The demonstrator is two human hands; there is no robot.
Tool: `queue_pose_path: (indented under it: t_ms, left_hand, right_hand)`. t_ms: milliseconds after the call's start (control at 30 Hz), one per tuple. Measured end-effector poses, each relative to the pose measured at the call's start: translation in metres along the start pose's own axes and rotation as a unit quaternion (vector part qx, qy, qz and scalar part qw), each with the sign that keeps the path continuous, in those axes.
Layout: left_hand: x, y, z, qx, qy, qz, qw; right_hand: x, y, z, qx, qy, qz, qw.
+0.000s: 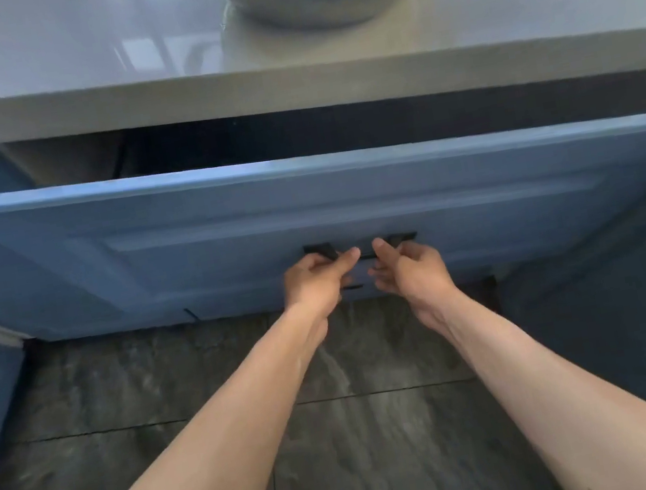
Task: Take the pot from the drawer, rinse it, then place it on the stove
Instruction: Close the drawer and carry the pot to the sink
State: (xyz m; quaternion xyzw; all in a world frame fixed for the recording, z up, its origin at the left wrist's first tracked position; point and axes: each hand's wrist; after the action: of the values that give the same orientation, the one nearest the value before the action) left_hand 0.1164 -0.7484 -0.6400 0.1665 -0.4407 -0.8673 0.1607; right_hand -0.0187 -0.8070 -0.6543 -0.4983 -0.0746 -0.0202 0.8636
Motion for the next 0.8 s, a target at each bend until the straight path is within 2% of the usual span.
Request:
queue_pose_path:
  t_ms: [233,633,800]
  left_hand:
    - [0.002,0.036,-0.048,0.013,0.009,-0.037,0.999]
    - [0.0,0.045,-0.067,0.012,0.02,-0.05,0.998]
    - [0.001,0.048,-0.062,0.028,0.04,-0.074,0.996]
  right_hand:
    - [0.023,-0.026,-0.051,-0.002,-0.01,0.002,1.0]
    - [0.031,-0.041,-0.061,0.005,-0.021,0.008,1.0]
    - [0.028,-0.046,-0.061,-0.001,-0.022,0.05,0.999]
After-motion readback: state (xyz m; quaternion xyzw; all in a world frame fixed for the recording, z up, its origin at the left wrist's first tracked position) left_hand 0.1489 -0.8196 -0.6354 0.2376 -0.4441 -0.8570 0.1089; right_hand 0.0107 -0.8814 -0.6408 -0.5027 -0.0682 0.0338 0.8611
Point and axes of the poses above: each hand's wrist, its own z-axis away from the middle knuckle, its own x-axis out of the palm, y = z × x, and after that the axes turned 12 degrees about -z, right-handed
